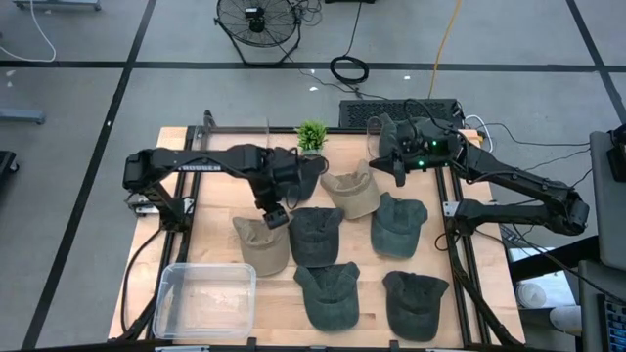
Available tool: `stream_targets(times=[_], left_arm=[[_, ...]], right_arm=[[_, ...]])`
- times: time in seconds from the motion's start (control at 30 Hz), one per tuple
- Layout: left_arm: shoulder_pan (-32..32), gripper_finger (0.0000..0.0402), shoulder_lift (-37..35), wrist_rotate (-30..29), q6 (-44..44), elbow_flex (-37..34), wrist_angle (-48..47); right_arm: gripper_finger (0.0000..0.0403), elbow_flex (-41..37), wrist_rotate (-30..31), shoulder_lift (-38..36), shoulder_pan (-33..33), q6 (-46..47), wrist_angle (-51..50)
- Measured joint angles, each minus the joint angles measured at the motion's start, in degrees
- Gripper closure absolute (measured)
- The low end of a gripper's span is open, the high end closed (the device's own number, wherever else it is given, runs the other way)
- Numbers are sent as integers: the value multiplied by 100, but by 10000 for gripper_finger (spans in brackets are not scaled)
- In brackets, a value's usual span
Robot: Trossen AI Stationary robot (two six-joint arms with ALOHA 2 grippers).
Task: Pick & Place hat
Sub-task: Put the bottom brown cap into the bottom transparent container
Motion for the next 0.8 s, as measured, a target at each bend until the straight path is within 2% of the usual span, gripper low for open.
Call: stream_targets(times=[0.1, 0.23, 0.4, 0.53, 0.63, 0.73, 0.8], left_arm=[[-112, 249, 0, -157, 95, -118, -3], [-217, 249, -2, -233, 297, -261, 198], [-267, 243, -2, -736, 501, -425, 389], [-266, 226, -7, -366, 568, -720, 396], [-308, 210, -7, -65, 286, -1002, 395], [-447, 193, -7, -36, -20, -1251, 397], [-562, 182, -7, -39, 118, -1387, 376]], right_arm=[[394, 0, -224, -15, 0, -22, 32], [394, 0, -238, -12, 0, 397, -86], [394, -2, -241, -50, 0, 380, -655], [394, -2, -243, -153, 0, 406, -820], [394, -2, -224, -224, 0, 406, -864], [394, -2, -218, -243, 0, 384, -862], [394, -2, -212, -238, 0, 427, -912]])
